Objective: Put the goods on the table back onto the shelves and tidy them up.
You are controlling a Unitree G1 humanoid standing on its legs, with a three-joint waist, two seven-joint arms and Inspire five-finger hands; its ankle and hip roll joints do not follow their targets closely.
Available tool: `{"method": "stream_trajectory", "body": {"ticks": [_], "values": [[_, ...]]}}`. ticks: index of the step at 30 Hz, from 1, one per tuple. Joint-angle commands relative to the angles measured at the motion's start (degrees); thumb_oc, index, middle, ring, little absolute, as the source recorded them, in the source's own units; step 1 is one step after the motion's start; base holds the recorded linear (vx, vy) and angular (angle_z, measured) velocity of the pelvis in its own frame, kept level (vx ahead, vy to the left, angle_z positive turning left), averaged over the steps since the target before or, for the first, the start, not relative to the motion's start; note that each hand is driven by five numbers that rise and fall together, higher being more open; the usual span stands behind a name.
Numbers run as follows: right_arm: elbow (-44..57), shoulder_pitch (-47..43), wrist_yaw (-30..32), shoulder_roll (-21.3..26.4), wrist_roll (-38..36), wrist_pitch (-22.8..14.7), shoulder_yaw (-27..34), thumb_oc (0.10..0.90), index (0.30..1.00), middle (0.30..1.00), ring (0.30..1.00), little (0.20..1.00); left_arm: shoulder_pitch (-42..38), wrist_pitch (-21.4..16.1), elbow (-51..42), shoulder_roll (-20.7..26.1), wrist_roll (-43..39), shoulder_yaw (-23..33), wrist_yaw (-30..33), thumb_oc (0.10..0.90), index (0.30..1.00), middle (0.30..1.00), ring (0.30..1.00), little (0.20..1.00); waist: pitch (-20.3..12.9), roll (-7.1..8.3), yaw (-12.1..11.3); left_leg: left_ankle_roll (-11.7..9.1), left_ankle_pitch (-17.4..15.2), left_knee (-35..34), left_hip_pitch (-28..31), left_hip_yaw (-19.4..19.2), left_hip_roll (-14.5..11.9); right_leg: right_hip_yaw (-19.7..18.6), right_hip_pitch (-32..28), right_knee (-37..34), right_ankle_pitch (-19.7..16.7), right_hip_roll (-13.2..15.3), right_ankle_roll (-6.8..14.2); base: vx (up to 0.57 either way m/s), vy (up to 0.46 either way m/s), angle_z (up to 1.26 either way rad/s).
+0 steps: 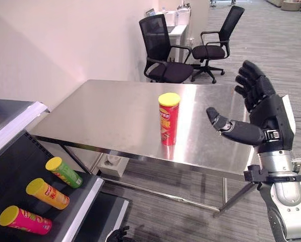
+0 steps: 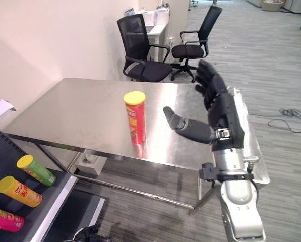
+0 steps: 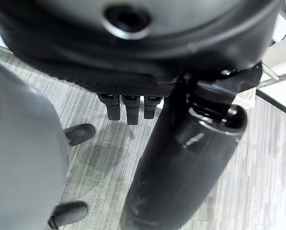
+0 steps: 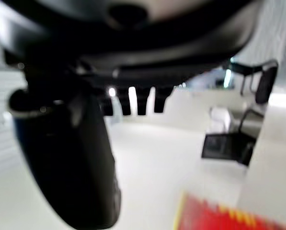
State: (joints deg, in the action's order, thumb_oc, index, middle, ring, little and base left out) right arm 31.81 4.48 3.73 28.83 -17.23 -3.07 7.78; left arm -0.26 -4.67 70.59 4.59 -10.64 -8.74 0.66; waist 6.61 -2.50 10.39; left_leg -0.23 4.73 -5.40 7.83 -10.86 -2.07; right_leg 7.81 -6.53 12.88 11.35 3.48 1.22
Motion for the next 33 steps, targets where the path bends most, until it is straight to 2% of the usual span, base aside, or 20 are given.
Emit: {"method": "stream_trajectory", "body": {"ticks": [1,9,13,14,19,24,33], "values": [[4.3,-4.3,-2.1,0.8,-3.9,-4.4,1.9,0.800,0.900,0.900,0.900,0.900,-0.6,-1.3,0.7,1.4,0.7,0.7,-0.8,0.800,0.900,0.900,0.900,0.900,-1.8,3.50,-1.1,1.2,-6.6,0.4,3.1,0.1,1.0,-3.9,2.4,-1.0,-10.1,4.3,4.0,-0.01,0.015,0.07],[0.5,-5.0,-1.7,2.0,-3.7,-4.6,0.7,0.800,0.900,0.900,0.900,0.900,0.0,-1.2,0.3,1.0,0.5,0.8,-1.2,0.800,0.900,0.900,0.900,0.900,-1.9,3.22,-1.8,1.2,-6.8,0.4,3.5,0.8,1.1,-3.2,2.5,-0.3,-10.0,4.5,3.9,0.00,0.003,0.02],[-1.3,-6.1,-0.4,1.5,-0.4,-4.7,2.3,0.800,0.900,0.900,0.900,0.900,0.3,-1.2,-0.5,1.2,0.7,0.6,-1.0,0.800,0.900,0.900,0.900,0.900,-1.9,2.95,-2.3,1.3,-6.9,0.4,3.5,1.2,1.1,-2.8,2.4,-0.1,-9.9,4.7,3.9,0.01,0.006,0.03],[-3.3,-7.5,0.7,0.1,2.8,-4.5,3.9,0.800,0.900,0.900,0.900,0.900,0.1,-1.2,-1.4,1.7,0.8,0.5,-0.7,0.800,0.900,0.900,0.900,0.900,-1.8,2.75,-2.5,1.4,-7.0,0.4,3.7,1.3,1.1,-2.6,2.2,0.4,-9.7,5.0,3.9,0.03,0.014,0.10],[-6.4,-8.5,1.2,-0.8,4.1,-4.1,4.3,0.800,0.900,0.900,0.900,0.900,-0.1,-1.1,-2.9,2.0,0.7,0.4,-0.4,0.800,0.900,0.900,0.900,0.900,-1.7,2.56,-2.8,1.3,-7.1,0.4,3.9,1.5,1.1,-2.2,2.0,0.9,-9.6,5.3,4.0,0.02,0.009,0.10],[-10.5,-8.7,0.5,-0.9,2.9,-3.5,3.7,0.800,0.900,0.900,0.900,0.900,0.1,-1.0,-3.2,2.7,1.0,0.4,-0.4,0.800,0.900,0.900,0.900,0.900,-2.0,2.49,-3.1,1.1,-7.2,0.4,4.1,1.7,1.0,-1.7,1.8,0.9,-9.6,5.5,4.0,0.00,-0.002,0.01],[-17.8,-8.5,-1.5,2.7,-2.5,-2.9,1.2,0.800,0.900,0.900,0.900,0.900,1.1,-0.8,-2.8,3.2,1.2,1.4,-1.0,0.800,0.900,0.900,0.900,0.900,-2.6,2.49,-4.0,0.6,-7.2,0.4,3.9,2.2,1.0,-0.9,1.4,0.7,-9.7,5.7,4.2,0.01,-0.019,0.05]]}}
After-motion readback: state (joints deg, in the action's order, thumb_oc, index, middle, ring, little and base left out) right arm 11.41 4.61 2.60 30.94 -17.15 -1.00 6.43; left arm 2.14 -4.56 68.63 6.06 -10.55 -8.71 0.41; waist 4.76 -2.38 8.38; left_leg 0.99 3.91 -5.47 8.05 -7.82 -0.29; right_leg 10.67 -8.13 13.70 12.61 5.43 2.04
